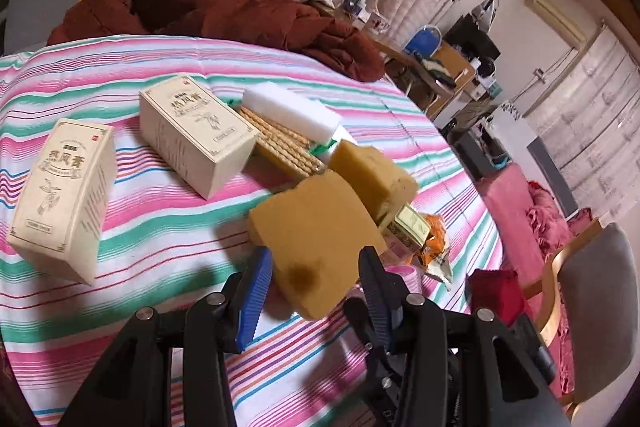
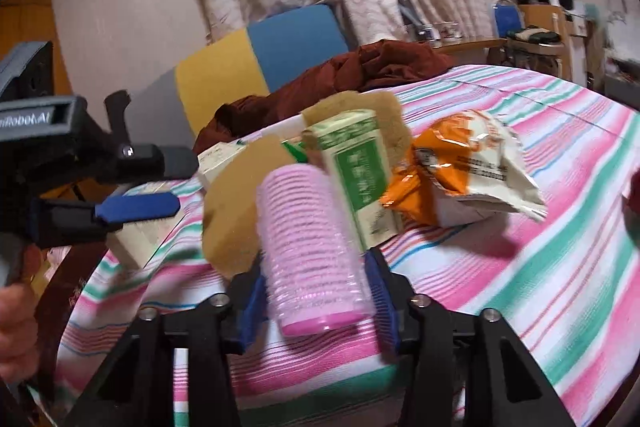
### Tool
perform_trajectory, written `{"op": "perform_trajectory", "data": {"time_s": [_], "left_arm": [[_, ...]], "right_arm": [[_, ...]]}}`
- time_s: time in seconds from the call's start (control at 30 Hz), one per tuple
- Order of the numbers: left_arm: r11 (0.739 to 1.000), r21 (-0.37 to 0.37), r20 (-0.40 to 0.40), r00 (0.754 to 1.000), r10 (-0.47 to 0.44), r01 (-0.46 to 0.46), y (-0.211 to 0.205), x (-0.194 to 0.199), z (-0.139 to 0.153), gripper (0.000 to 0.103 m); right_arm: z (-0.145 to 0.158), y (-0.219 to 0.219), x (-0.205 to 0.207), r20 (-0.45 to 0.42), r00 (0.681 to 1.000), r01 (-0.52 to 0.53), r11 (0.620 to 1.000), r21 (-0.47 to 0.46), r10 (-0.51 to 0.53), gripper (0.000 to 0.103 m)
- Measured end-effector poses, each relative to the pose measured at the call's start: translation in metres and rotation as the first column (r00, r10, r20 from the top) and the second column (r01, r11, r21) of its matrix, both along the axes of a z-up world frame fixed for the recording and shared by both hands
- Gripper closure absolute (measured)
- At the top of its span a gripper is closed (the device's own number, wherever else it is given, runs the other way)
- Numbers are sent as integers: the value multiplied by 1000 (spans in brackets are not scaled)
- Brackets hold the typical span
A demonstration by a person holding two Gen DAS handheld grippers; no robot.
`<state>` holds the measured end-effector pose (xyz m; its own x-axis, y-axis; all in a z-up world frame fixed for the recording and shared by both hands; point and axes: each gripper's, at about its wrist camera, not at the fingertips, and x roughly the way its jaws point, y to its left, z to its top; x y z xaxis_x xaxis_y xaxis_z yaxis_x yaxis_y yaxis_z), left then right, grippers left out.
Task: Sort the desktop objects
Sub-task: 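Grasp the small green-white box with the left tool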
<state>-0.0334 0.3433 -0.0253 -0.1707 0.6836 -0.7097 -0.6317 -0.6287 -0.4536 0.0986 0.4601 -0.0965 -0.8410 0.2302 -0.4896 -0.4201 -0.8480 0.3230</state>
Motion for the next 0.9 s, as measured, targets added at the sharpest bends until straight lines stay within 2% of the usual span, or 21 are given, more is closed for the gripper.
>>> {"op": "perform_trajectory", "data": {"time_s": [0.07, 0.17, 0.27, 0.43, 0.5, 0.53, 0.63, 0.7, 0.73, 0.87, 0.9], "left_arm": [[1000, -4, -33, 999, 20, -20, 3, 2, 1, 57], [999, -42, -76, 997, -13, 10, 16, 4, 1, 57], [994, -76, -110, 990, -91, 83, 30, 7, -1, 57], [985, -93, -186, 970, -159, 144, 40, 11, 2, 56], [980, -100, -191, 963, -189, 173, 42, 11, 3, 54], [981, -95, -182, 966, -186, 171, 42, 10, 4, 49], [983, -77, -153, 972, -178, 168, 41, 7, 7, 47], [979, -22, -111, 973, -203, 202, 47, 9, 15, 47], [976, -1, -94, 972, -217, 218, 51, 10, 19, 47], [956, -138, -127, 952, -278, 260, 91, 24, 16, 45], [948, -172, -134, 947, -293, 269, 102, 27, 15, 45]], "right_arm": [[2, 2, 1, -18, 1000, -7, 1000, -7, 7, 65], [0, 0, -1, -30, 999, -45, 999, -3, 45, 66], [-1, 1, -2, -33, 998, -58, 998, -17, 58, 64], [-3, 1, -2, -36, 998, -57, 998, -22, 56, 64], [-3, 1, 0, -38, 998, -56, 998, -27, 55, 64], [-3, 1, 0, -35, 998, -57, 998, -29, 56, 64], [-3, 1, -1, -25, 998, -59, 998, -33, 58, 61], [-2, -1, -3, -4, 998, -65, 998, -22, 65, 54], [-2, -3, -4, 6, 998, -63, 998, -9, 63, 54], [-2, -6, 2, -17, 999, -39, 999, -2, 39, 56], [-2, -5, 4, -27, 999, -35, 999, -3, 35, 60]]}}
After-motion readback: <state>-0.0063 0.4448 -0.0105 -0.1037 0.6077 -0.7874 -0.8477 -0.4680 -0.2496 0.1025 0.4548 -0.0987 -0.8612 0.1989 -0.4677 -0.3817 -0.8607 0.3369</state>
